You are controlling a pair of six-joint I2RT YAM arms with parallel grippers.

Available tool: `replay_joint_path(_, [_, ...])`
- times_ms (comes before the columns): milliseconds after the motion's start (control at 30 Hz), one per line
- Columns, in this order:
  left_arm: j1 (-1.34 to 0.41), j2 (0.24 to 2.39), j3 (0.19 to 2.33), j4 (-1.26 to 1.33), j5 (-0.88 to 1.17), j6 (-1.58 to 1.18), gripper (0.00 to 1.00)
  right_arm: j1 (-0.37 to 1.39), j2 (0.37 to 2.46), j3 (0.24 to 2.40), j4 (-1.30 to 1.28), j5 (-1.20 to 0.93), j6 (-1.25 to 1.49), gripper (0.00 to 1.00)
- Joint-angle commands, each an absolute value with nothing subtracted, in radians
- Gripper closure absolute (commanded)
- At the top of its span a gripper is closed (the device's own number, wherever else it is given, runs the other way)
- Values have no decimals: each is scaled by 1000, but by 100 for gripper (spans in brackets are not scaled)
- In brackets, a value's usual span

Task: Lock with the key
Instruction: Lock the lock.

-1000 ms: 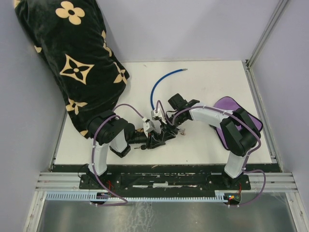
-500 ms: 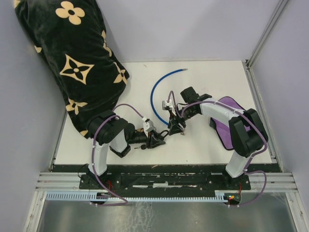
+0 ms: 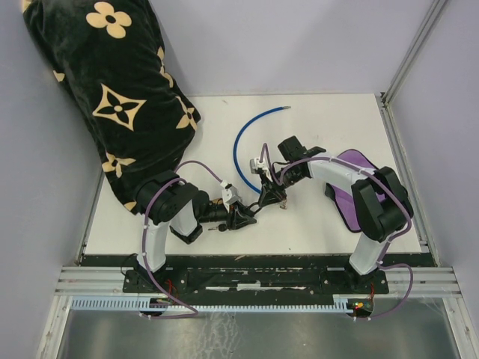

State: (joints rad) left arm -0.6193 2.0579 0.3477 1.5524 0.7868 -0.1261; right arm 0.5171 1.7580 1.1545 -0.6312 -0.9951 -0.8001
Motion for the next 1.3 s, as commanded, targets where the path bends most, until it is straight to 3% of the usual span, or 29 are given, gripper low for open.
replay_joint_path(0, [-609,2095,338,1729,725,-85,97,528,1792,1194,-692,-1043,-888,86])
replay_joint_path(67, [-609,2095,340,1729,727,-87,97,532,1799,1202,-707,-1036,-908,97])
replay_joint_path(100, [-609,2095,341,1729,728,-88,97,533,1801,1201,-709,-1034,-919,98])
replay_joint_path(667, [-607,2109,363,1730,758,-102,97,743,1776,1099,-522,-949,-775,98])
replay_joint_path(967, [-608,2104,362,1730,754,-82,97,843,1855,1011,-268,-955,-558,98])
replay_joint_path(1267, [-608,2075,335,1730,719,-34,97,945,1885,959,-331,-1014,-608,98])
